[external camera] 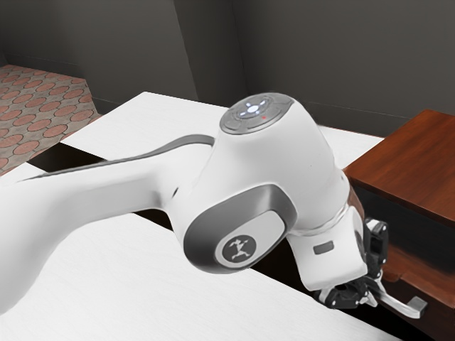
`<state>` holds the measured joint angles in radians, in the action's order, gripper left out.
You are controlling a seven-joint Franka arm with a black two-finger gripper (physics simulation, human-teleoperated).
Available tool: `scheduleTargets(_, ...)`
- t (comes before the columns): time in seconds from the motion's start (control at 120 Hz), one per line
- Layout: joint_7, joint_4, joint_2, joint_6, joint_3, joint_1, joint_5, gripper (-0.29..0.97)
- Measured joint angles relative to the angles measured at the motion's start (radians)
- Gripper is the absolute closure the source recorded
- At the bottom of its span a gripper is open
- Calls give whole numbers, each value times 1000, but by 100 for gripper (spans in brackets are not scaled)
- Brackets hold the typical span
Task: Pull the drawer handle with one arm to open the drawer
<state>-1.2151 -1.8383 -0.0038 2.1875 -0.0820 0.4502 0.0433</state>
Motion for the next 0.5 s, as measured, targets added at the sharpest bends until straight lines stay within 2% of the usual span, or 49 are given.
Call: scheduleTargets(0.5, 24, -71, -74, 19, -7, 2, 0, 68)
